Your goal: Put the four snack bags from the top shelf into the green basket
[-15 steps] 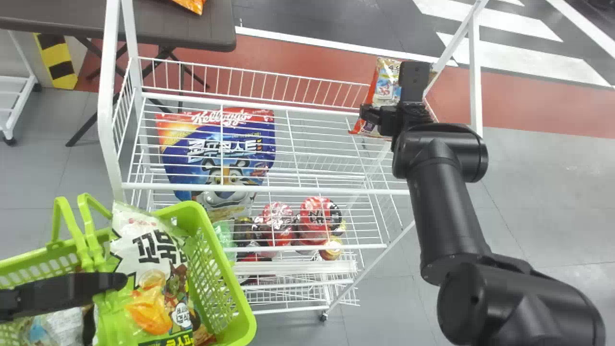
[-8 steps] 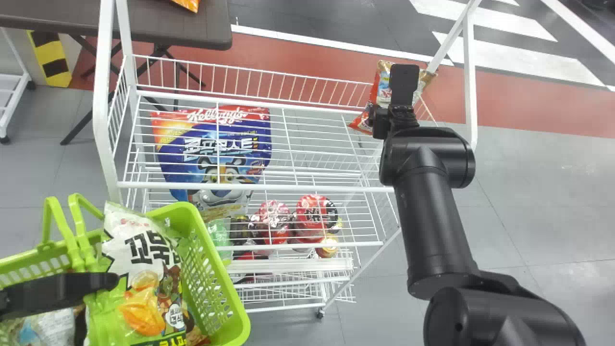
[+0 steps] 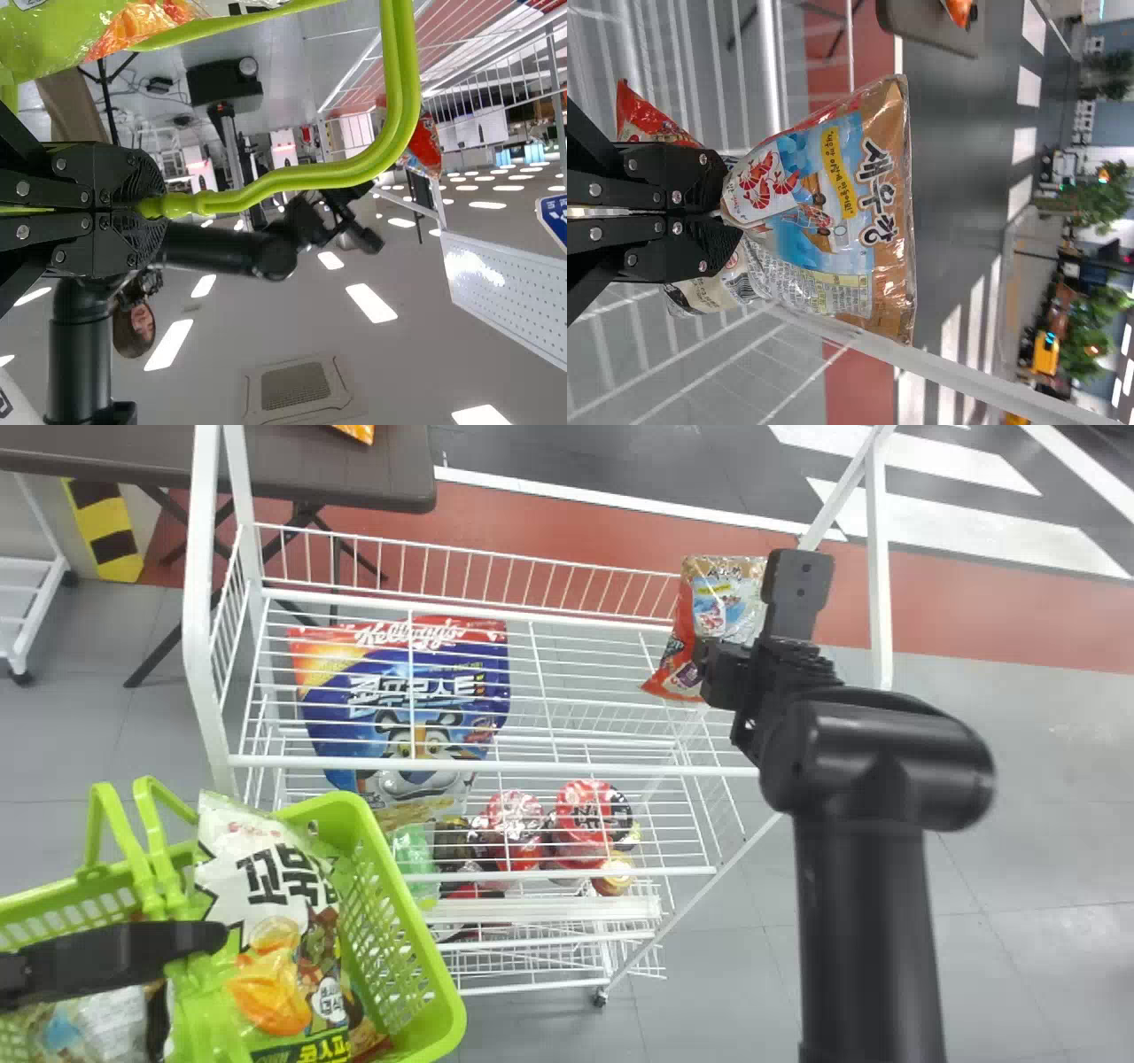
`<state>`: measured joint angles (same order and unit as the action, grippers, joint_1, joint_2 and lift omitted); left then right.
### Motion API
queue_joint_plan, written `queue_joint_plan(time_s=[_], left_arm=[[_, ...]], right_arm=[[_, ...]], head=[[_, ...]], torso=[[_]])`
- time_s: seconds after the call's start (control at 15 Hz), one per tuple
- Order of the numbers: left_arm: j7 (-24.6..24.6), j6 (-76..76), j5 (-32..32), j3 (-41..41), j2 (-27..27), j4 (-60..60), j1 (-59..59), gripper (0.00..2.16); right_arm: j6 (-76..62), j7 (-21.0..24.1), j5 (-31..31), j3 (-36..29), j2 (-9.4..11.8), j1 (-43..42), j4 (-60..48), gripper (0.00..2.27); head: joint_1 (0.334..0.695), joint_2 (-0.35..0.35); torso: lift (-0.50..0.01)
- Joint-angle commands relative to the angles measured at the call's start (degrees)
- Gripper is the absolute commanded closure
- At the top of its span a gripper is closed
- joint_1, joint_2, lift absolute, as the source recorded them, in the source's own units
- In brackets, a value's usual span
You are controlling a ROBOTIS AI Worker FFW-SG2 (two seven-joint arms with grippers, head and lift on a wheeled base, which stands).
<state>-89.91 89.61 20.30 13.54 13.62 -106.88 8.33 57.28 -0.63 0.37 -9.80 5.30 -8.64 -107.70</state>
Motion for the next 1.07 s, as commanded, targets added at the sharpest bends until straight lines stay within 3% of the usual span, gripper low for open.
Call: queue_joint_plan(time_s=[0.0, 0.27, 0.53, 0.87, 1.0], left_arm=[[-0.7, 0.4, 0.0, -0.3, 0.0, 0.0, -0.2, 2.15], [-0.7, 0.4, 0.0, -0.3, 0.0, 0.2, -0.1, 2.15], [-0.7, 0.4, 0.0, -0.3, -0.1, 0.2, -0.1, 2.15], [-0.7, 0.4, -1.1, -1.0, -0.9, 2.4, -5.3, 2.15], [-0.7, 0.4, -2.1, -1.0, -0.9, 5.3, -9.2, 2.15]], right_arm=[[13.7, -0.7, -4.4, 1.5, 0.1, 5.7, -16.0, 2.25], [32.8, -2.2, -16.7, 2.4, 0.0, 11.6, -36.4, 2.25], [32.8, -2.3, -31.1, 4.0, -0.6, 12.2, -43.1, 2.25], [32.8, -2.3, -31.2, 11.4, -2.2, 11.7, -42.7, 2.25], [32.8, -2.3, -31.2, 13.8, -2.8, 11.9, -41.7, 2.25]], head=[[0.695, -0.275], [0.695, -0.210], [0.695, -0.077], [0.695, 0.072], [0.695, 0.098]], torso=[[0.000], [0.000], [0.000], [0.000], [0.000]])
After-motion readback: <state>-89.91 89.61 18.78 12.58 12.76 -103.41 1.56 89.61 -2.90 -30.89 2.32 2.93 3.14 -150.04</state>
